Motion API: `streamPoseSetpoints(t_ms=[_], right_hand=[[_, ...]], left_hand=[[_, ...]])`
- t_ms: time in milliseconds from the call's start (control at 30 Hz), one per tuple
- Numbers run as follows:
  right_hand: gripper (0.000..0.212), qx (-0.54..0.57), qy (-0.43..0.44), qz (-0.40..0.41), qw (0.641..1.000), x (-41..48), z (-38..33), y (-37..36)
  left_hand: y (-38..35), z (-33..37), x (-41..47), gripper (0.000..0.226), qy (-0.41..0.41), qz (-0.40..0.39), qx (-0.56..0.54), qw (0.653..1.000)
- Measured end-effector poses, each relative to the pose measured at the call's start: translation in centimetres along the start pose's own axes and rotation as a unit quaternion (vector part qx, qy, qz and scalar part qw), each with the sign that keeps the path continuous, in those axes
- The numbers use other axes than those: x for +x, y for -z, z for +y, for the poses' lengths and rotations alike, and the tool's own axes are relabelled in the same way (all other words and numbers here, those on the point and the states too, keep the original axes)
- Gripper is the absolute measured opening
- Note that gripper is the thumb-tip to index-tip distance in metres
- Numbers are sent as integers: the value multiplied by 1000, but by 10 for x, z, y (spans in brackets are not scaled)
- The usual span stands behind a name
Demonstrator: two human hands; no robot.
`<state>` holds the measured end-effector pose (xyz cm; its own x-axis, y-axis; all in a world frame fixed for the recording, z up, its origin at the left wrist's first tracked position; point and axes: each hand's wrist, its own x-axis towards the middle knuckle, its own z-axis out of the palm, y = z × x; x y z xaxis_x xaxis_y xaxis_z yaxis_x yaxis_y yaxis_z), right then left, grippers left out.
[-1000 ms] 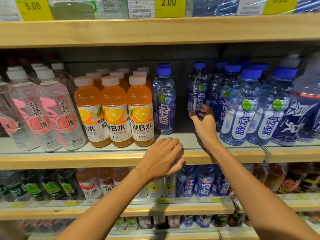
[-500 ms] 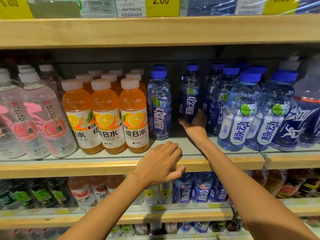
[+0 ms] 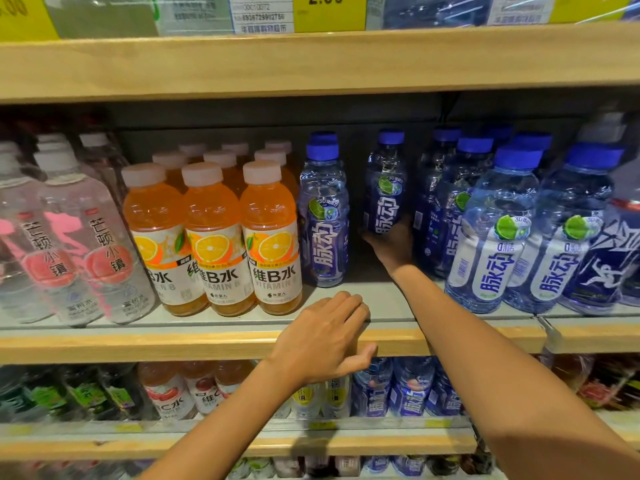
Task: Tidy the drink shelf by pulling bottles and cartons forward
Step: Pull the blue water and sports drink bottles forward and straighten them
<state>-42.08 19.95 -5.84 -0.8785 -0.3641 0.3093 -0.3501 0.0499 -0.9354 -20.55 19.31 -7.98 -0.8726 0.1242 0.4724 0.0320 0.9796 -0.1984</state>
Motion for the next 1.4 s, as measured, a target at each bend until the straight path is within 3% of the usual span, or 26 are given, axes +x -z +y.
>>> streamPoseSetpoints(t_ms=[400,467,567,633,733,833,900,967,1033,1100,1267,1333,1400], right_hand=[[88,-64,-38,-4,997,-23,-11,13],[80,-18,-41,-27,999,-37,-15,22],[48,-4,9,-30,1000,-69,-18,43],[45,-28,23,-39,999,-90,-27,60],[57,-16,29,-86,996,-119,-35,79],[67,-20,29,-123,992,-150,-42,89],[69,-15,36,-141,989,-167,-47,91],[64,-1,40,-156,987,-181,-52,90],[61,8,41,-158,986,-191,-55,87],[65,-5,39,-152,988,-199,-57,83],[66,-18,48,-153,987,-208,-60,81],[67,86,22,-202,975,-205,-57,85],[78,239,-57,-269,931,-198,-54,91]], left_hand=[[3,4,-1,46,4,-19,14,1000],[7,5,-1,51,31,-34,-15,999],[13,9,1,52,132,-6,-112,985],[21,11,6,37,222,80,-212,948],[45,12,25,22,337,210,-406,823],[73,17,49,22,365,218,-574,700],[87,23,62,37,368,215,-623,656],[95,31,69,40,356,223,-652,631],[99,34,71,24,346,245,-666,614],[101,37,70,11,339,263,-651,626],[103,36,69,12,340,274,-648,624],[104,30,68,12,339,259,-673,604],[105,21,65,31,324,213,-724,571]])
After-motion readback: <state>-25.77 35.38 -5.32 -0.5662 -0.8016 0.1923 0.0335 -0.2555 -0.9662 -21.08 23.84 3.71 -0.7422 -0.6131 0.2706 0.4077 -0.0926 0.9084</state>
